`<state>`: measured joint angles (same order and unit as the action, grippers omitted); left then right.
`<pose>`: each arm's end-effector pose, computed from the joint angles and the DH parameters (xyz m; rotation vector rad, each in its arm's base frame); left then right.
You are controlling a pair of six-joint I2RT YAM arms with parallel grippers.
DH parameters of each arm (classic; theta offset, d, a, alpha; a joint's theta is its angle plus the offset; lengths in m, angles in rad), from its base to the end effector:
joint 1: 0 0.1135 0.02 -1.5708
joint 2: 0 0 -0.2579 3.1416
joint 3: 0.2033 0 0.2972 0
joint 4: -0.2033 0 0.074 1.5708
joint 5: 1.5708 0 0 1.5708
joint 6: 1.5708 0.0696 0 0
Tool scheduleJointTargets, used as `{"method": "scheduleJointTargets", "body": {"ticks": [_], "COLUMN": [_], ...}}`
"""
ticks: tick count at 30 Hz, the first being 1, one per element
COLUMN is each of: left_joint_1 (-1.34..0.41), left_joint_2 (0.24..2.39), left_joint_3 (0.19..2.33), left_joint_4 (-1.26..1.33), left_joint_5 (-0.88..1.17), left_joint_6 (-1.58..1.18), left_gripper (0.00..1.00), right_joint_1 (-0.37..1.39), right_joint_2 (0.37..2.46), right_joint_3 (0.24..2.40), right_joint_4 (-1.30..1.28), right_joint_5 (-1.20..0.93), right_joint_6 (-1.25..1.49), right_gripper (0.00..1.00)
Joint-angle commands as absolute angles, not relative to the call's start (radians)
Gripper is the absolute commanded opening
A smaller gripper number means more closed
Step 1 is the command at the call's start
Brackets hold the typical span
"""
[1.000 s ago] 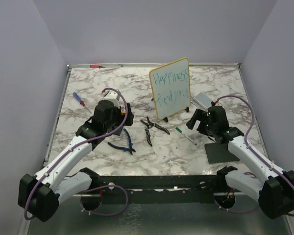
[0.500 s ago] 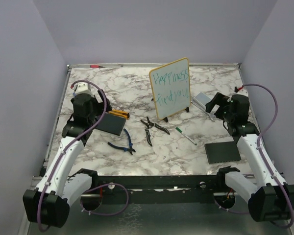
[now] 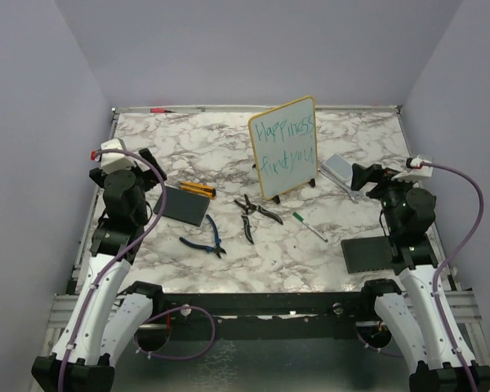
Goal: Write a sentence on the whiteboard
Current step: Reset both arms
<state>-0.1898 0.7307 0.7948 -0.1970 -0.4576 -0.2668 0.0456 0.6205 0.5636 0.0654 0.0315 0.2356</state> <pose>0.2511 -0.0169 0.3461 -0.4010 1.6419 0.0476 0.2476 0.0091 0.3080 0.1733 1.5560 0.1968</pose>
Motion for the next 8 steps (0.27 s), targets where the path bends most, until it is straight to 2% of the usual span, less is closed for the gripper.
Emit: {"method": "scheduleJointTargets", "body": {"ticks": [1, 8], "left_joint_1": [-0.187, -0.187], "left_joint_2": [0.730, 0.732], "left_joint_3": [0.773, 0.761], "left_joint_4": [-0.192, -0.192], "left_joint_5": [-0.480, -0.457], "left_joint_6": [-0.238, -0.221], "left_gripper": [0.99, 0.99], "right_joint_1": [0.043, 0.044], "right_joint_2": [0.614, 0.598], "right_joint_3": [0.554, 0.548], "right_joint_4": [0.114, 0.113], "right_joint_5": [0.063, 0.069], "right_joint_6": [0.204, 0.208], "right_gripper": [0.99, 0.99]}}
